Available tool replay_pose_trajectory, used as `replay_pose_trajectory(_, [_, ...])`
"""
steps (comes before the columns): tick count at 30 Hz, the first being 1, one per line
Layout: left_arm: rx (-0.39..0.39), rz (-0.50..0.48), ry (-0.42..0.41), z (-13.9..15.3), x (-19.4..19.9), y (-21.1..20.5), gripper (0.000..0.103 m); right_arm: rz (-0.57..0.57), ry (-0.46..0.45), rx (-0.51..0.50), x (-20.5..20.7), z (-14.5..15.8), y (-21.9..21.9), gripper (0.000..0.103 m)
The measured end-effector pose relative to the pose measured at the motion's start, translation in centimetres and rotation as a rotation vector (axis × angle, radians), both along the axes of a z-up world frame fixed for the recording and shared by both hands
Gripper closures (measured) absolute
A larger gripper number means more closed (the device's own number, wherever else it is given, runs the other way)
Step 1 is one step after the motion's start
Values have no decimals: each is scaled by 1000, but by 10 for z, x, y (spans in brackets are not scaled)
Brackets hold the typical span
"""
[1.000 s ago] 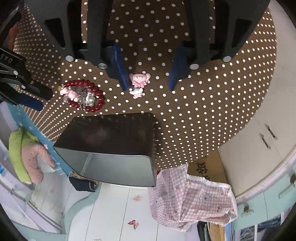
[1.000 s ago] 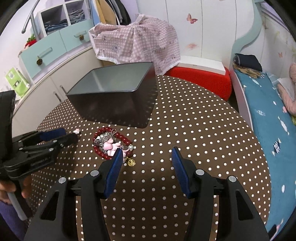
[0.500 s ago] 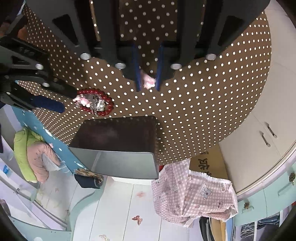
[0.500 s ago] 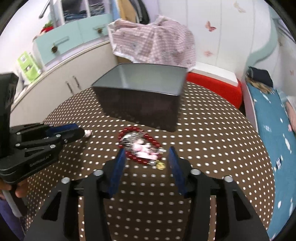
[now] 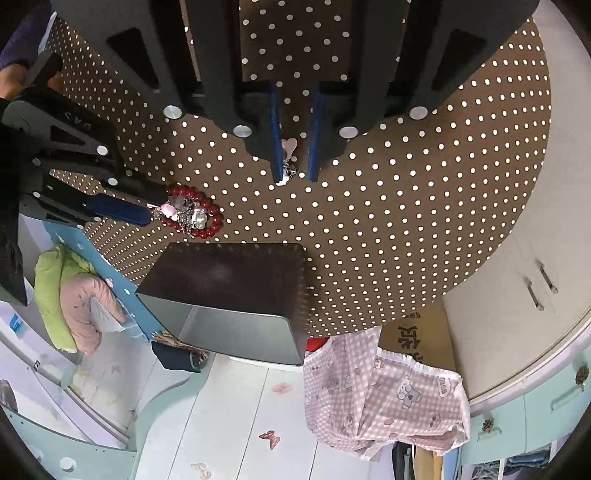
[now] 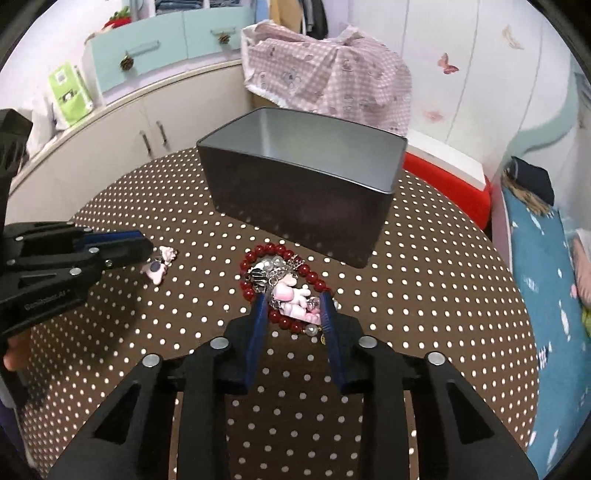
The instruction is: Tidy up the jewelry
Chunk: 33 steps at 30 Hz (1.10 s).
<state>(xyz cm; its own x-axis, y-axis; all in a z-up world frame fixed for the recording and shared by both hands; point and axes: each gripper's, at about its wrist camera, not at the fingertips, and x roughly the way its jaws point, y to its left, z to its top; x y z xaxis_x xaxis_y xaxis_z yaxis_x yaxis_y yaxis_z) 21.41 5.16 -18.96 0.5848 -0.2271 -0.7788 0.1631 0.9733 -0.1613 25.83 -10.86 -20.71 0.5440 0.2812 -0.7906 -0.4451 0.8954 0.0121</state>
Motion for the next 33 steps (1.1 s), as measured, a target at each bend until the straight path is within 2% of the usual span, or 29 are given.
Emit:
replay_pose_trajectory(4, [-12,6,7,-1,2,3,84,16,8,10,3,-1,-4,77])
replay_pose_trajectory(7, [-17,16,7,0,3,5,73,30,16,1,3,-3,-10,77])
replay_pose_trajectory(13, [-23,18,10,-2,5,5,72,4,34,7,1,-2,-28,77])
replay_pose_trajectory(20, [-22,19,21,-4,6,2,72,31,-20,-17,-7,2,-18,77])
replay_pose_trajectory(24, [-24,25,19,-3,4,3,63,31,-23,-39,-5,1,-13,80])
replay_pose_trajectory(33, [-30,14,19,-2,4,3,63,17,-10,-5,4,1,-19,80])
